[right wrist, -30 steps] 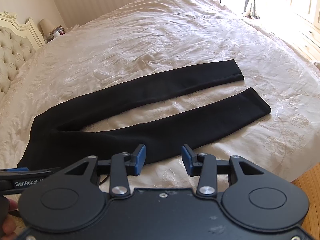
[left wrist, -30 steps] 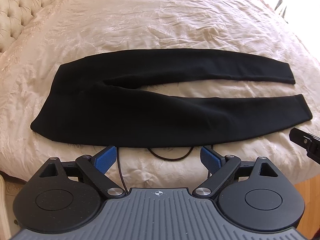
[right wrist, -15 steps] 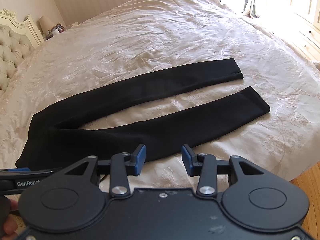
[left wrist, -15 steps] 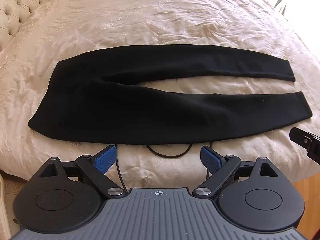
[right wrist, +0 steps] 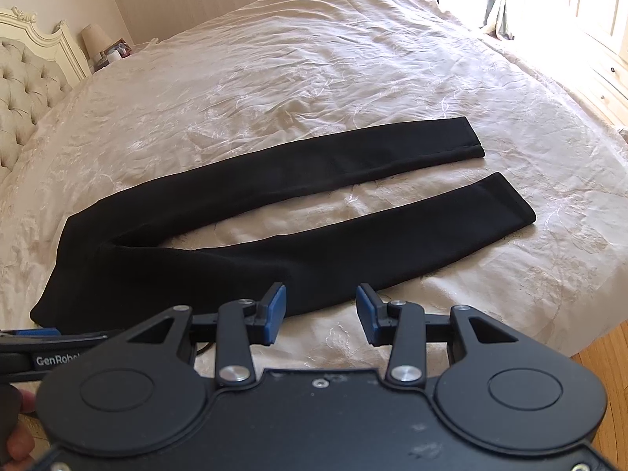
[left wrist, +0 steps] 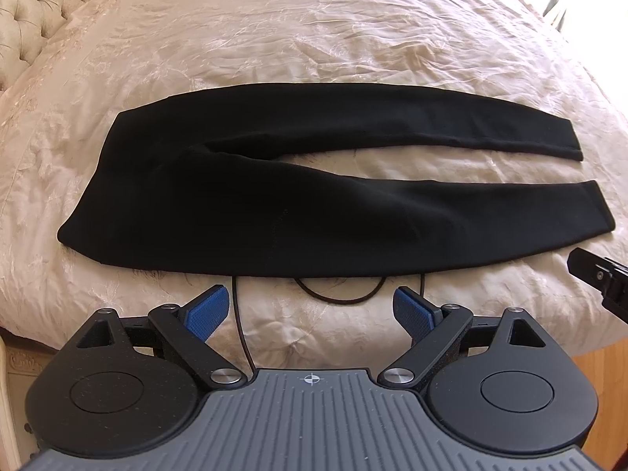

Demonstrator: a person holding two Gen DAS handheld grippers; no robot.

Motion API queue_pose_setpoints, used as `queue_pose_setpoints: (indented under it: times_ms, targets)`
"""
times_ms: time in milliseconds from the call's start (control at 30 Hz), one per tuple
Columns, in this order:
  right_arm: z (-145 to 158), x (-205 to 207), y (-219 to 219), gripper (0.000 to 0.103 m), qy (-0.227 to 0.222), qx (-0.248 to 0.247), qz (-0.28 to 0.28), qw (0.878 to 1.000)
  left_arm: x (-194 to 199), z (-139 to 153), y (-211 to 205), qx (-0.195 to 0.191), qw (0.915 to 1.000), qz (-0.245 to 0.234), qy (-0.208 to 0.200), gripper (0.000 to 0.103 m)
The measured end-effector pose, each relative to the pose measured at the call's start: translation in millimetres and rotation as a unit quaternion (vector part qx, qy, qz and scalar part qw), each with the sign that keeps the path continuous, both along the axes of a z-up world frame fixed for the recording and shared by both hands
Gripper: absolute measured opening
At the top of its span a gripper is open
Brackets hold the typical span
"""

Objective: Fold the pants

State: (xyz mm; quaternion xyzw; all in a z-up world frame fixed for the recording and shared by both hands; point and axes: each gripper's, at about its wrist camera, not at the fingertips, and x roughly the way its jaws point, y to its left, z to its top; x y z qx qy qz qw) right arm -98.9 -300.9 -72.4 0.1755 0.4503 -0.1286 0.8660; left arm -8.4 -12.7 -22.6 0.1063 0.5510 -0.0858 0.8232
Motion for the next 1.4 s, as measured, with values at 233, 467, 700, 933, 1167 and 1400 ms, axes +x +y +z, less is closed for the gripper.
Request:
queue_pose_setpoints:
  times_ms: [233, 467, 700, 933, 1167, 1400]
  targets:
    - [0, 2, 5, 0.043, 0.005, -0.007, 0.012, 1.000, 0, 0, 4, -0.002, 1.0000, 0.008, 0.000, 0.091]
    - [1, 4, 7, 0.043, 0.005, -0.018, 0.017, 1.000, 1, 2, 7, -0.004, 0.9999, 0.016, -0.003, 0.091]
    - [2, 7, 9, 0.043, 0.015, -0.057, 0.012, 0.998, 2, 4, 4, 0.002, 0.9998, 0.016, -0.008, 0.091]
    - [1, 7, 15, 0.044, 0.018, -0.122, -0.010, 0.992, 1, 5, 0, 0.010, 0.9998, 0.014, -0.007, 0.091]
    - [-10, 16, 6, 0.044, 0.059, -0.069, -0.014, 0.996, 1, 6, 1, 0.014, 0.9997, 0.017, -0.009, 0.091]
    - [-22, 26, 8, 0.044, 0.081, -0.041, 0.000, 0.996, 5, 0, 11, 0.019, 0.9990, 0.040, 0.001, 0.091]
